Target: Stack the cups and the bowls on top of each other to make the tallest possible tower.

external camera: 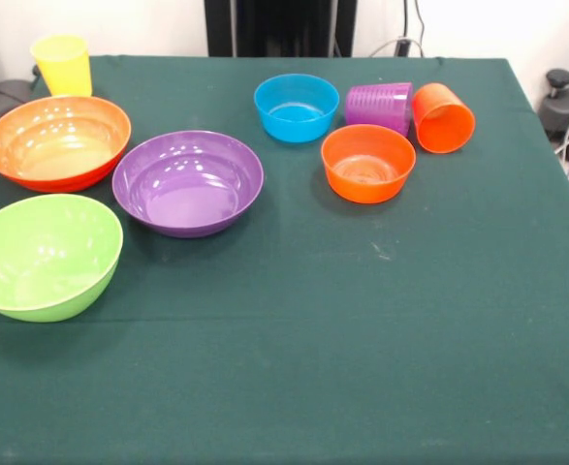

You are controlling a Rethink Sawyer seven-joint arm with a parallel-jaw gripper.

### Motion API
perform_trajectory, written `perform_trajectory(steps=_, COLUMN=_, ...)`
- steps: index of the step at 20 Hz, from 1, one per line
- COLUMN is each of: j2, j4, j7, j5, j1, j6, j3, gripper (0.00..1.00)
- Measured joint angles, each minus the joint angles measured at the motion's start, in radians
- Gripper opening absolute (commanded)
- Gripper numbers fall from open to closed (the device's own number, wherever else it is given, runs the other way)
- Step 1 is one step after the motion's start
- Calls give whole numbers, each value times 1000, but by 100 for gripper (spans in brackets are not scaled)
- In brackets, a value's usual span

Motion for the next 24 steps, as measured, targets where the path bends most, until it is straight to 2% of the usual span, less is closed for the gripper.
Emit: perform_trajectory(steps=24, j2=-57, j4=94, j7=0, j5=0, j1=163, j6=13, j3=6, gripper=0)
